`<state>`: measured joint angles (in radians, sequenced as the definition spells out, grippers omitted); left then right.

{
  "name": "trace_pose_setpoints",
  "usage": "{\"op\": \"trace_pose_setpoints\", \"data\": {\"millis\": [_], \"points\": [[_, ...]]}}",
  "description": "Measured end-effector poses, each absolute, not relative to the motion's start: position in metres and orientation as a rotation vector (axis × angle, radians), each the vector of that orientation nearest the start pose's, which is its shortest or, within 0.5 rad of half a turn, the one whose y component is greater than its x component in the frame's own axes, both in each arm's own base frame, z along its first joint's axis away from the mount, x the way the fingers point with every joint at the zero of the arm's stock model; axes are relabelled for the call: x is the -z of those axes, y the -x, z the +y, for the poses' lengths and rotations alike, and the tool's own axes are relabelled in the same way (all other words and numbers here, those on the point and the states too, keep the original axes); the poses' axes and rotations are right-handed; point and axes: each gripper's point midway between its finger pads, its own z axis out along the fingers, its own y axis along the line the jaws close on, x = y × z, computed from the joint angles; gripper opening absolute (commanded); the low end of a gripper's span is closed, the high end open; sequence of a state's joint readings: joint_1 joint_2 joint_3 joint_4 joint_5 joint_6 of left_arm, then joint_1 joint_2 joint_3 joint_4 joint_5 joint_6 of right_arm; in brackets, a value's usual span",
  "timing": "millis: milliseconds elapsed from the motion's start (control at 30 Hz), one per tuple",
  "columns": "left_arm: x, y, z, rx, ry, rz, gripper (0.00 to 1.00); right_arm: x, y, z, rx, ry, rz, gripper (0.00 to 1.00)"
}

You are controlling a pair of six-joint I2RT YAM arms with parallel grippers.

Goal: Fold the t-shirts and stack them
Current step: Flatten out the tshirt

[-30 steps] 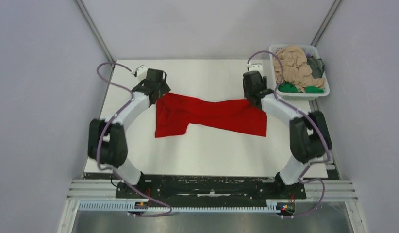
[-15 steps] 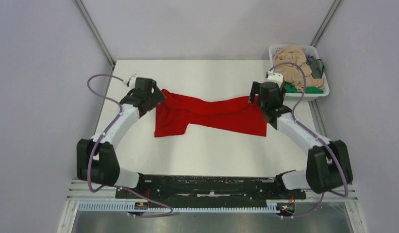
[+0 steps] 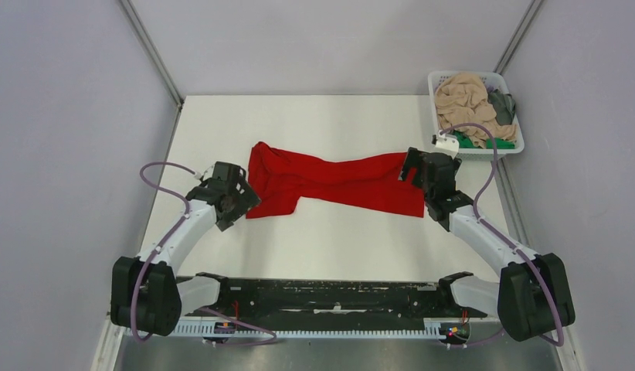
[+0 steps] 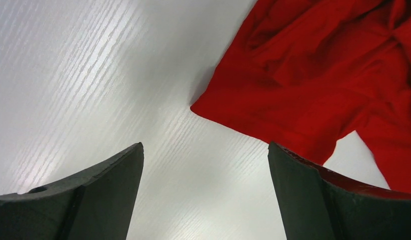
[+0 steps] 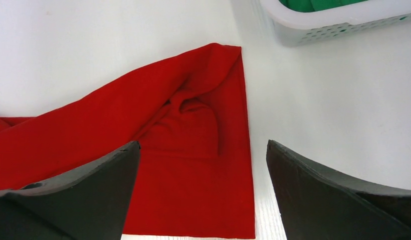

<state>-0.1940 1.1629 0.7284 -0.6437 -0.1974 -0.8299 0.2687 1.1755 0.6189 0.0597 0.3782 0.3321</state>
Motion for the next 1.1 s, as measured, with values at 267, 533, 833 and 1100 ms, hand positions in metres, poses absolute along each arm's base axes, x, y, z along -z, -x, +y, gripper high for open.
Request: {"op": "trace_pose_setpoints", "data": {"millis": [267, 533, 833, 1100], "points": [[-0.040, -0.256, -0.050, 0.061, 0.891, 2.565, 0.62, -0.126, -0.352, 0.047, -0.010, -0.266, 2.024, 0.98], [-0.019, -0.264, -0.055, 0.055, 0.901, 2.621, 0.62, -0.121, -0.348, 0.045, 0.010, -0.251, 2.051, 0.98], [-0.018, -0.274, -0.055, 0.051, 0.900, 2.614, 0.60, -0.116, -0.347, 0.044, 0.025, -0.242, 2.070, 0.98], [-0.016, -0.291, -0.056, 0.055, 0.885, 2.614, 0.24, -0.111, -0.345, 0.041, 0.054, -0.246, 2.086, 0.98]]}}
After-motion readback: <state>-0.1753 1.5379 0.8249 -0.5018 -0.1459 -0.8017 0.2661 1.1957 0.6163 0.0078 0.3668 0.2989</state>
